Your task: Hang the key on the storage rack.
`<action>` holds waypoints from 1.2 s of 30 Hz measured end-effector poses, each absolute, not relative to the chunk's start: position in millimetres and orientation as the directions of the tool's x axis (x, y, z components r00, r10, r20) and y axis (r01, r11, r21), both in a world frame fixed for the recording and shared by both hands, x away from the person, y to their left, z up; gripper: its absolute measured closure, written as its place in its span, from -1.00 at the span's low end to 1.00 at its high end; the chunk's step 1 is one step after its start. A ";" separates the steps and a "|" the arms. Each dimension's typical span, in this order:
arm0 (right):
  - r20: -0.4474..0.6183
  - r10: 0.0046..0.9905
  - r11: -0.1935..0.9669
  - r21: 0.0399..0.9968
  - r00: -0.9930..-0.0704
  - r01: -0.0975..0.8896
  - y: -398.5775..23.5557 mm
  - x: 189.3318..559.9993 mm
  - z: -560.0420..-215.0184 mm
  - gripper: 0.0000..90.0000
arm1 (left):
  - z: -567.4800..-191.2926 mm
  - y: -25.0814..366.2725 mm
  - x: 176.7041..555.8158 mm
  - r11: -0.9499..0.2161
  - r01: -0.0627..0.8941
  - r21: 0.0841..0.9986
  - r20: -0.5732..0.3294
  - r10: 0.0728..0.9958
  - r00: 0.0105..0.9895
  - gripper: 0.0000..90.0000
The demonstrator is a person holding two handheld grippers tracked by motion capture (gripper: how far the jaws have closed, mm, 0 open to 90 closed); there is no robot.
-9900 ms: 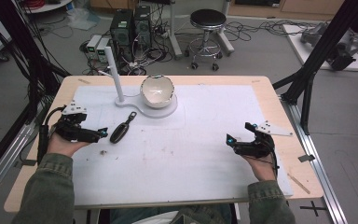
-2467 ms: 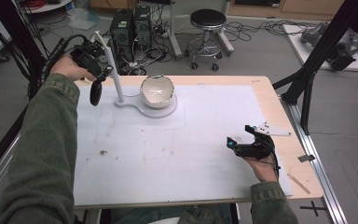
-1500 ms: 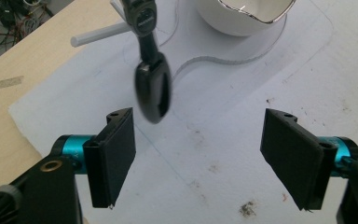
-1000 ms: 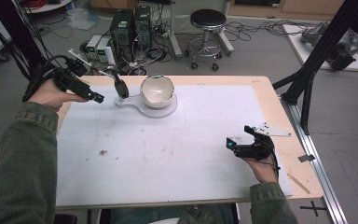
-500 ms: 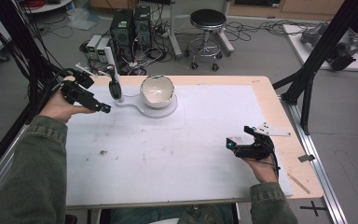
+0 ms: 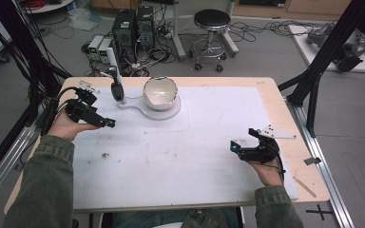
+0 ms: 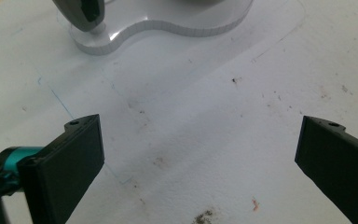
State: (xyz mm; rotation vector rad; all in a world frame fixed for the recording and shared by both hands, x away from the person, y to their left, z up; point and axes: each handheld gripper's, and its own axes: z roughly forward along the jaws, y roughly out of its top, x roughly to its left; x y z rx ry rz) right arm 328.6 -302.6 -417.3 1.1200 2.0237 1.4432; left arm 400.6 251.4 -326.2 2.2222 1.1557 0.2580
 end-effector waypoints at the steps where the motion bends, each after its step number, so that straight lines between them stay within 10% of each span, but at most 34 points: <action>1: 0.116 0.798 0.141 0.918 -0.592 0.370 -302.6 328.7 -417.4 -0.98 | -330.8 250.2 396.6 -0.440 0.660 0.609 -0.071 0.798 0.598 -0.96; 36: 0.110 0.796 0.158 0.912 -0.596 0.379 -300.2 328.7 -418.4 -0.98 | -392.0 265.7 317.9 -0.325 0.535 0.780 -0.015 0.845 0.535 -0.96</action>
